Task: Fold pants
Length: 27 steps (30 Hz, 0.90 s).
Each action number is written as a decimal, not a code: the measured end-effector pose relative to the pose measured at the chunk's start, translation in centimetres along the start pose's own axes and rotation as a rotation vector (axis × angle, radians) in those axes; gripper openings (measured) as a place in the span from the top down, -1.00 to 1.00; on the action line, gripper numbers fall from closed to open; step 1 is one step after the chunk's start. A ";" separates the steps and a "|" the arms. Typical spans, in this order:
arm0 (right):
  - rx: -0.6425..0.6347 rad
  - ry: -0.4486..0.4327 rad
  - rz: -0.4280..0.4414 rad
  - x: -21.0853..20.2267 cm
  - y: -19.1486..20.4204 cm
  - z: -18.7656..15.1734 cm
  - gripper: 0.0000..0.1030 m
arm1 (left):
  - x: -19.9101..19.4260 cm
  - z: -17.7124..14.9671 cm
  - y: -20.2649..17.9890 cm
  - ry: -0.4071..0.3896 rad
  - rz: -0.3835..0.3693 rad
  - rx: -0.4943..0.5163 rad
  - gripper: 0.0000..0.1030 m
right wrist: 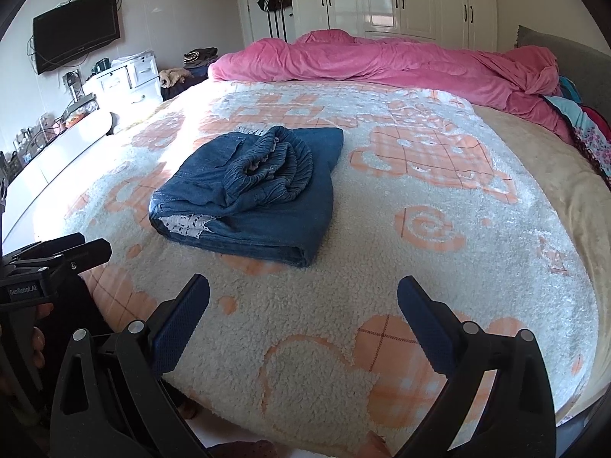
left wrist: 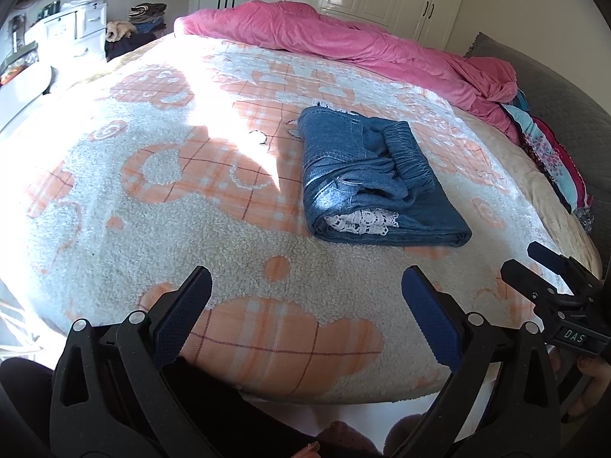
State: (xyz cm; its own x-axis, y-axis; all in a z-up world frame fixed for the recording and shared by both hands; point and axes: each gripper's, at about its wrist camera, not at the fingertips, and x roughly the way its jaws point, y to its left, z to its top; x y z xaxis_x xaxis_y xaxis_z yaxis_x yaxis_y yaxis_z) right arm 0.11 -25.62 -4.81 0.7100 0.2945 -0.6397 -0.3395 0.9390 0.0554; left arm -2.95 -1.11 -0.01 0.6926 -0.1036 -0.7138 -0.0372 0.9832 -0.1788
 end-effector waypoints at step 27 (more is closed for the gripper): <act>-0.004 -0.001 -0.006 -0.3 0.2 0.2 -0.91 | -0.2 0.1 0.1 -0.001 0.027 0.003 -0.82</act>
State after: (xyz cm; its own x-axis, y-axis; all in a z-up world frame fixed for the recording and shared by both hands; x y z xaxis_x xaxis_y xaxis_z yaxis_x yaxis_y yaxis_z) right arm -0.09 -25.53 -4.47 0.7124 0.2890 -0.6395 -0.3374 0.9401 0.0489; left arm -3.03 -0.99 0.20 0.6924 -0.0768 -0.7174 -0.0538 0.9861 -0.1574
